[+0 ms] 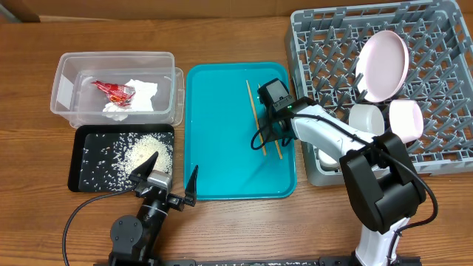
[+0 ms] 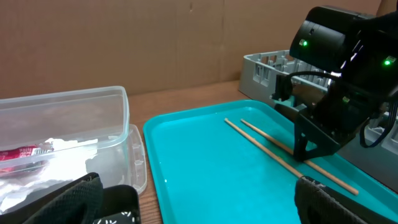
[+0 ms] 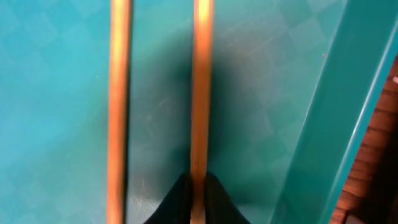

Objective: Sort waste into correct bins and load items into the dishwasher
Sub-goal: 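Grasp one chopstick with the right gripper and drop it into the rack, then return the right gripper to the remaining chopstick on the teal tray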

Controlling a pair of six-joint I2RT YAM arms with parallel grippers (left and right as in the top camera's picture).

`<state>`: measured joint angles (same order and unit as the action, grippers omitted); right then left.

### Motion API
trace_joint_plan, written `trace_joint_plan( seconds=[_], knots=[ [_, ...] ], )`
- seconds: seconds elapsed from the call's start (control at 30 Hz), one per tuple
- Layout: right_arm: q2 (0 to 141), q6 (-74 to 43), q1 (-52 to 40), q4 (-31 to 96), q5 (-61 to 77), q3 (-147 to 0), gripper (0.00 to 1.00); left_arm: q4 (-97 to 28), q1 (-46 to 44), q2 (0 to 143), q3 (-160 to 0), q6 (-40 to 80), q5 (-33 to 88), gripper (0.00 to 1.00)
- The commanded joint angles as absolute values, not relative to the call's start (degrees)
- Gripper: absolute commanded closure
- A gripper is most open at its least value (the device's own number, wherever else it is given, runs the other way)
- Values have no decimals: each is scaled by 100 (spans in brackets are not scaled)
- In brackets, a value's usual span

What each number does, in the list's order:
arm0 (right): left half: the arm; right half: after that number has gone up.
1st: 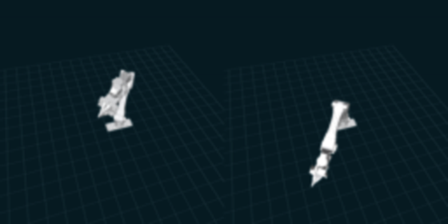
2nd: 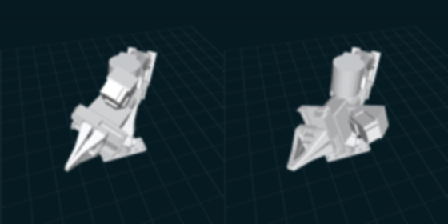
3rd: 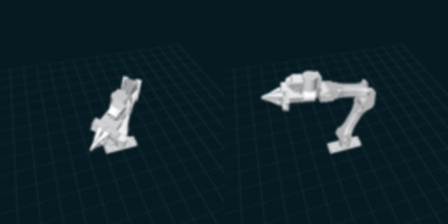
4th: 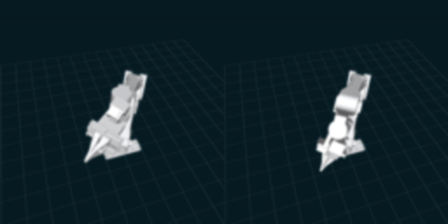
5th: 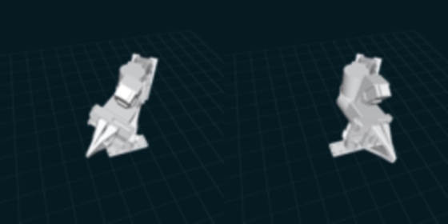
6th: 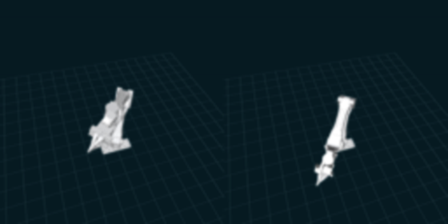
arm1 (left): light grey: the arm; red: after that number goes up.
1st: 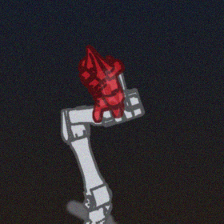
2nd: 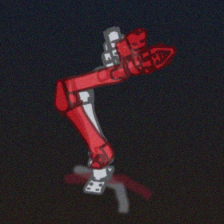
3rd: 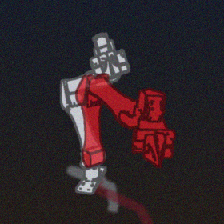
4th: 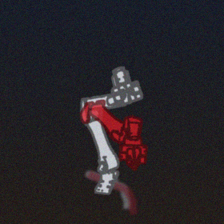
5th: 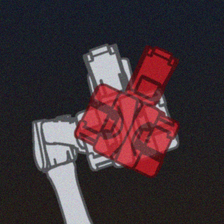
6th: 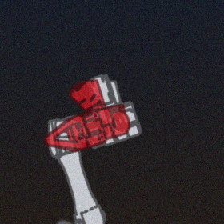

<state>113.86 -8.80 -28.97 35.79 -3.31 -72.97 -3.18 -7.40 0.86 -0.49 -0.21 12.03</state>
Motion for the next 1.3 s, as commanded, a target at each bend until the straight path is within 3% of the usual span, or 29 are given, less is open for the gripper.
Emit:
trace_joint_plan(
  seconds=[0.0,0.23,0.53,0.9,0.93,1.0,1.07,1.27],
  knots=[
    [11574,-895,-2952,3791,-91,-7247,96,-314,-705,27,-27,-91,1295,0],
    [10927,-893,-2915,4681,-80,-7902,96,-314,-705,27,-27,-91,1295,0],
    [9546,-888,-2329,4746,-1098,-8499,96,-314,-705,27,-27,-91,1295,0],
    [10396,-281,-1466,4880,-810,-8433,96,-314,-705,27,-27,-91,1295,0],
    [10449,-228,-1466,4880,-976,-8433,94,-314,-705,27,-27,-91,1295,0],
    [10447,-231,-1476,4858,-1317,-8444,73,-314,-705,27,-27,-91,1295,0],
    [10298,-231,-1619,4958,-1013,-8586,63,-314,-705,27,-27,-91,1295,0],
    [9966,-294,-2359,5033,32,-8663,55,-314,-705,27,-27,-91,1295,0]
  ],
)
